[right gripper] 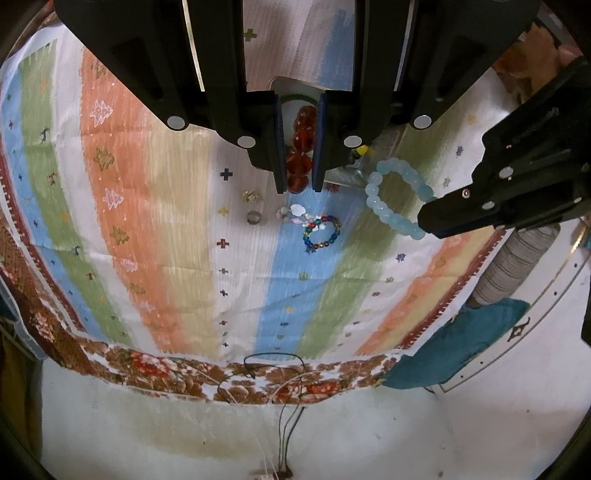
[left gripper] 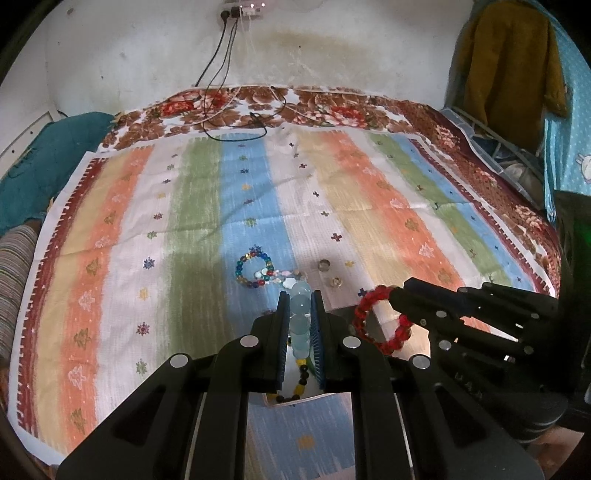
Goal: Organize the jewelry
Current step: 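Lower the bracelets into the tin and open both tools, then move both open tools toward the multicolor bracelet and gold ring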
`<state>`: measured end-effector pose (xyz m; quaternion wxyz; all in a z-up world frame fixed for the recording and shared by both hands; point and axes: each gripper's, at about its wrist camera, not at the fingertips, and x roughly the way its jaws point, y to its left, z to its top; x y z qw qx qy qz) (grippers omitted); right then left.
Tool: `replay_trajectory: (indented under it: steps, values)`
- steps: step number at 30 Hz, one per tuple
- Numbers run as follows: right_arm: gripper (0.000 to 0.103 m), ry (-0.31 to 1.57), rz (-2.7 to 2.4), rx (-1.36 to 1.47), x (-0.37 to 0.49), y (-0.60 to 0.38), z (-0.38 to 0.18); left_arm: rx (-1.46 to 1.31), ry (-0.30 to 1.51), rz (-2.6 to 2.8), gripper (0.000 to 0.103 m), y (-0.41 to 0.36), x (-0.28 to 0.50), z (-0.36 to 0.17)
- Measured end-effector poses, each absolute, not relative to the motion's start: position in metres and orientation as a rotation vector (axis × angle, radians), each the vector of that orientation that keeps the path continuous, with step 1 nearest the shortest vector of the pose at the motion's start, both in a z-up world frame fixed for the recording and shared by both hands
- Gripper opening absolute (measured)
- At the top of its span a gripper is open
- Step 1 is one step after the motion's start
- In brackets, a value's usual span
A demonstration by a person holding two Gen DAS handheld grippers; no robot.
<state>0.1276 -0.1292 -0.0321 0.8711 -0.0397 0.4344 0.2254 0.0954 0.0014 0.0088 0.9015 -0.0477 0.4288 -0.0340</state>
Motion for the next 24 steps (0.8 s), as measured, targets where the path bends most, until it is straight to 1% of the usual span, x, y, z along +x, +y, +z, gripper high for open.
replay_trajectory:
  steps: [1,2,3,4,6,8,9,12,14,15,17,21,23,24]
  values:
    - [0.026,0.906,0.47,-0.088,0.128,-0.129,-0.031,-0.102,0.88,-0.061,0.012,0.002,0.094,0.01]
    - [0.04,0.9,0.465,-0.092,0.128,-0.129,-0.03,-0.105,0.874,-0.053,0.014,0.004,0.094,0.012]
    - [0.043,0.891,0.456,-0.099,0.128,-0.129,-0.029,-0.111,0.871,-0.047,0.016,0.006,0.095,0.013]
    - [0.044,0.885,0.447,-0.107,0.128,-0.129,-0.028,-0.116,0.871,-0.042,0.019,0.007,0.094,0.012]
    - [0.044,0.882,0.433,-0.13,0.129,-0.128,-0.029,-0.124,0.875,-0.027,0.023,0.011,0.097,0.011]
    - [0.045,0.892,0.422,-0.139,0.132,-0.129,-0.032,-0.135,0.885,-0.008,0.031,0.017,0.101,0.009]
    - [0.046,0.897,0.42,-0.138,0.133,-0.129,-0.033,-0.143,0.889,-0.002,0.033,0.018,0.102,0.007]
    - [0.051,0.913,0.414,-0.12,0.137,-0.132,-0.036,-0.181,0.901,0.014,0.039,0.029,0.107,0.003]
    - [0.054,0.919,0.41,-0.112,0.139,-0.134,-0.036,-0.2,0.907,0.02,0.046,0.033,0.108,0.002]
    - [0.055,0.922,0.409,-0.112,0.14,-0.134,-0.037,-0.21,0.912,0.023,0.048,0.035,0.109,0.001]
    - [0.059,0.932,0.404,-0.114,0.143,-0.134,-0.039,-0.221,0.92,0.029,0.054,0.038,0.111,-0.002]
    - [0.062,0.955,0.402,-0.109,0.149,-0.134,-0.043,-0.211,0.945,0.044,0.06,0.038,0.119,-0.01]
    - [0.065,0.964,0.403,-0.105,0.151,-0.134,-0.045,-0.208,0.952,0.05,0.066,0.039,0.121,-0.012]
    - [0.065,0.967,0.403,-0.103,0.153,-0.134,-0.046,-0.211,0.956,0.054,0.066,0.04,0.124,-0.013]
